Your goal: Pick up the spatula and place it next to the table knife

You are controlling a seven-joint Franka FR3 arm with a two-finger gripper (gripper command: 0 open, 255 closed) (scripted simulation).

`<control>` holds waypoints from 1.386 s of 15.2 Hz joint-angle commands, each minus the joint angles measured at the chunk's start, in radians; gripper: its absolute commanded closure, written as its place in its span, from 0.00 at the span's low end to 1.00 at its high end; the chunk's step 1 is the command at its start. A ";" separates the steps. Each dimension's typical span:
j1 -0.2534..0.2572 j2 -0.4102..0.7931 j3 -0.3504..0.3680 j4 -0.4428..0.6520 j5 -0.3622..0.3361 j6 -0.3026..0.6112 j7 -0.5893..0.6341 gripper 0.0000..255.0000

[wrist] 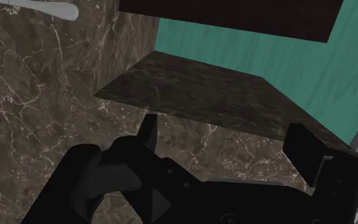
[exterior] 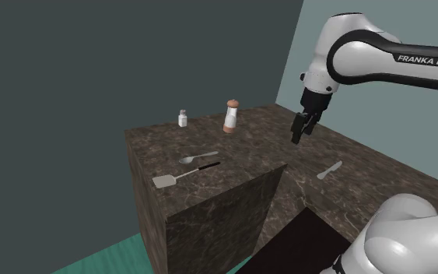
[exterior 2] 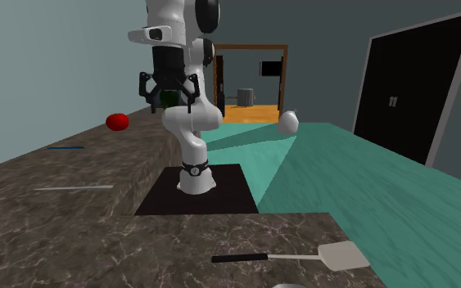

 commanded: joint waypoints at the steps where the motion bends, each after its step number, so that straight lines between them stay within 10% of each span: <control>1: 0.000 0.000 0.000 0.000 0.000 0.000 0.000 0.00; 21: 0.224 0.706 -0.019 0.331 0.007 0.357 -0.619 0.00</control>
